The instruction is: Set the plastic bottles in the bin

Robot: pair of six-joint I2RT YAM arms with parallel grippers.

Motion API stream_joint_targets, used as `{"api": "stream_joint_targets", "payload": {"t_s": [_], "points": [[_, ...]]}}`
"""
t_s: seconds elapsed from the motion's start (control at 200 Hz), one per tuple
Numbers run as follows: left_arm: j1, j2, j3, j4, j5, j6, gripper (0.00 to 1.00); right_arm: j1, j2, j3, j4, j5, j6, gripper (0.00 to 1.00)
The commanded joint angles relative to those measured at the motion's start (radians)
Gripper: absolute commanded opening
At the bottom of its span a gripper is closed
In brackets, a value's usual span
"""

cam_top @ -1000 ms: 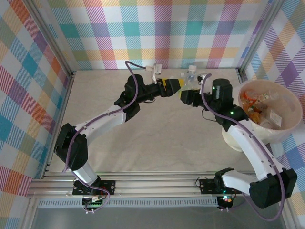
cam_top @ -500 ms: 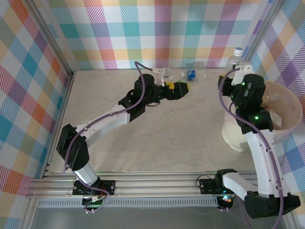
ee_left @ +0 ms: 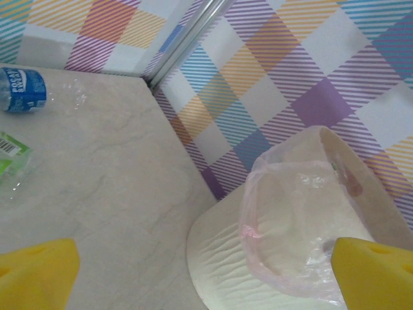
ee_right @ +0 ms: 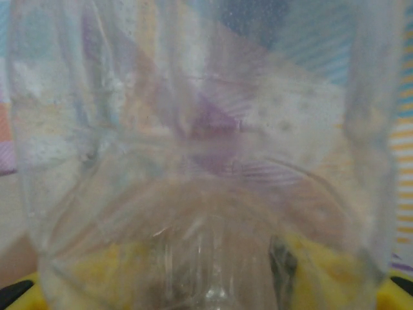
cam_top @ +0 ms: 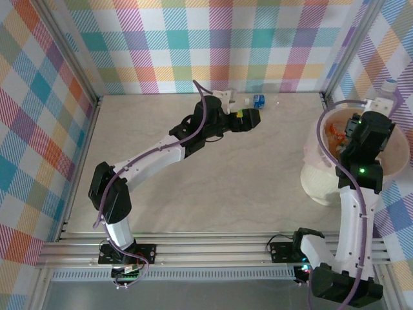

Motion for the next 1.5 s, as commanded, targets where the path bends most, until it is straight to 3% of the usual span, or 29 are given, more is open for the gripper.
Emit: {"api": "stream_joint_targets", "payload": {"t_s": [0.0, 0.345, 0.575, 0.85, 1.0, 1.23, 1.379, 1.494], "points": [[-0.014, 0.011, 0.041, -0.017, -0.041, -0.023, 1.0, -0.072, -0.007, -0.032, 0.065, 0.037, -0.036, 0.5], [-0.02, 0.062, 0.083, -0.033, -0.057, -0.072, 1.0, -0.19, -0.003, -0.106, 0.103, -0.009, -0.05, 0.57], [-0.021, 0.089, 0.107, -0.043, -0.056, -0.086, 1.0, -0.222, -0.001, -0.107, 0.085, 0.037, 0.004, 0.84], [-0.022, 0.081, 0.093, -0.063, -0.097, -0.062, 1.0, -0.222, 0.01, -0.037, -0.007, -0.056, 0.092, 1.0], [-0.021, 0.074, 0.071, -0.063, -0.129, -0.057, 1.0, -0.221, -0.03, -0.047, 0.02, -0.234, 0.15, 1.0], [-0.021, 0.047, 0.025, -0.062, -0.171, -0.047, 1.0, -0.221, 0.03, 0.018, -0.076, -0.327, 0.218, 1.0], [-0.022, 0.015, -0.004, -0.081, -0.204, -0.026, 1.0, -0.221, 0.109, 0.046, -0.127, -0.176, 0.265, 1.0], [-0.021, 0.002, -0.011, -0.102, -0.215, -0.014, 1.0, -0.221, 0.171, 0.055, -0.153, -0.161, 0.251, 1.0]]}}
